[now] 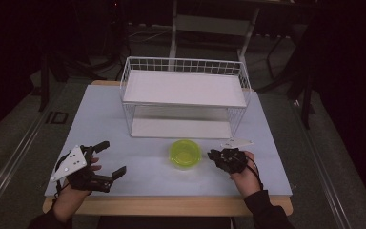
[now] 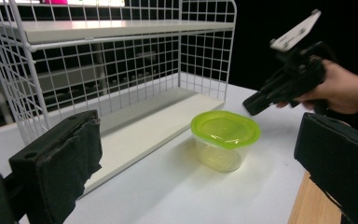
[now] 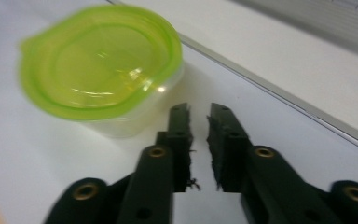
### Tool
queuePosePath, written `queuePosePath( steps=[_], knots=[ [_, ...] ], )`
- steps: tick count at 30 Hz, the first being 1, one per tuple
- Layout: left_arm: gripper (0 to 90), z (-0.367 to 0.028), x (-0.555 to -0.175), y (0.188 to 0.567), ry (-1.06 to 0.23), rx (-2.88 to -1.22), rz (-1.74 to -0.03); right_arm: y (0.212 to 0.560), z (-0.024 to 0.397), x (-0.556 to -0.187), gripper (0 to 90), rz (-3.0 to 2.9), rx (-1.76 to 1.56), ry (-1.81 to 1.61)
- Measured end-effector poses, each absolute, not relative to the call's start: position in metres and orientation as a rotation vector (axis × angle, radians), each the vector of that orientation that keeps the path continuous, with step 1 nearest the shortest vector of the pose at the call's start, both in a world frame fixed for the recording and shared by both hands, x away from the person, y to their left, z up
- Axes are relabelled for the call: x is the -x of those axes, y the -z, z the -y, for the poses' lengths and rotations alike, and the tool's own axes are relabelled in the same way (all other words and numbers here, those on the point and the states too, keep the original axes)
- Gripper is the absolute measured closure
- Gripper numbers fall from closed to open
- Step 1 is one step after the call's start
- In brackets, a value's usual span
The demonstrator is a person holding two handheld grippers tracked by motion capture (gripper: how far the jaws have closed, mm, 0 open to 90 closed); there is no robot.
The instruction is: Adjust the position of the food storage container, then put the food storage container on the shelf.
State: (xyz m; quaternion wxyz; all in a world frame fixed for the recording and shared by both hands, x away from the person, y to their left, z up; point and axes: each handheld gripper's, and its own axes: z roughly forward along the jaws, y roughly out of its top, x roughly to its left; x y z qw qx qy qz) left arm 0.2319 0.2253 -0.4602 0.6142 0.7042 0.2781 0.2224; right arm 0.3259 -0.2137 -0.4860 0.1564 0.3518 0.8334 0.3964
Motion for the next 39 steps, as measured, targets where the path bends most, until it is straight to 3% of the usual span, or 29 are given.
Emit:
queuePosePath(
  steps=[1, 2, 4, 6, 7, 10, 12, 14, 20, 28, 37, 39],
  knots=[
    [1.4, -0.225, -0.232, 0.460, -0.513, -1.623, -0.641, 0.486, 0.214, -0.326, 71.3, -2.386, -1.007, -1.135],
    [1.4, -0.222, -0.232, 0.459, -0.530, -1.640, -0.640, 0.480, 0.216, -0.318, 58.9, -2.360, -0.972, -1.174],
    [1.4, -0.216, -0.231, 0.456, -0.530, -1.640, -0.630, 0.477, 0.217, -0.314, 49.1, -2.327, -0.948, -1.195],
    [1.5, -0.212, -0.231, 0.452, -0.491, -1.642, -0.645, 0.475, 0.218, -0.312, 45.8, -2.309, -0.939, -1.204],
    [3.3, -0.210, -0.231, 0.450, -0.483, -1.632, -0.654, 0.470, 0.219, -0.308, 34.9, -2.269, -0.935, -1.239],
    [3.4, -0.206, -0.233, 0.448, -0.445, -1.625, -0.653, 0.466, 0.219, -0.306, 28.8, -2.243, -0.932, -1.277],
    [3.4, -0.199, -0.236, 0.446, -0.440, -1.643, -0.654, 0.462, 0.220, -0.306, 15.8, -2.235, -0.931, -1.345],
    [3.3, -0.195, -0.239, 0.445, -0.441, -1.646, -0.652, 0.460, 0.219, -0.305, 11.9, -2.235, -0.933, -1.379],
    [1.6, -0.174, -0.255, 0.436, -0.428, -1.711, -0.638, 0.458, 0.213, -0.302, 10.8, -2.234, -0.882, -1.353],
    [0.8, -0.154, -0.281, 0.430, -0.406, -1.755, -0.648, 0.446, 0.205, -0.310, 19.9, -2.254, -0.809, -1.398],
    [0.8, -0.136, -0.295, 0.432, -0.409, -1.792, -0.655, 0.445, 0.197, -0.323, 18.1, -2.296, -0.847, -1.434],
    [0.8, -0.128, -0.303, 0.435, -0.383, -1.809, -0.675, 0.447, 0.192, -0.329, 12.5, -2.307, -0.887, -1.400]
  ],
)
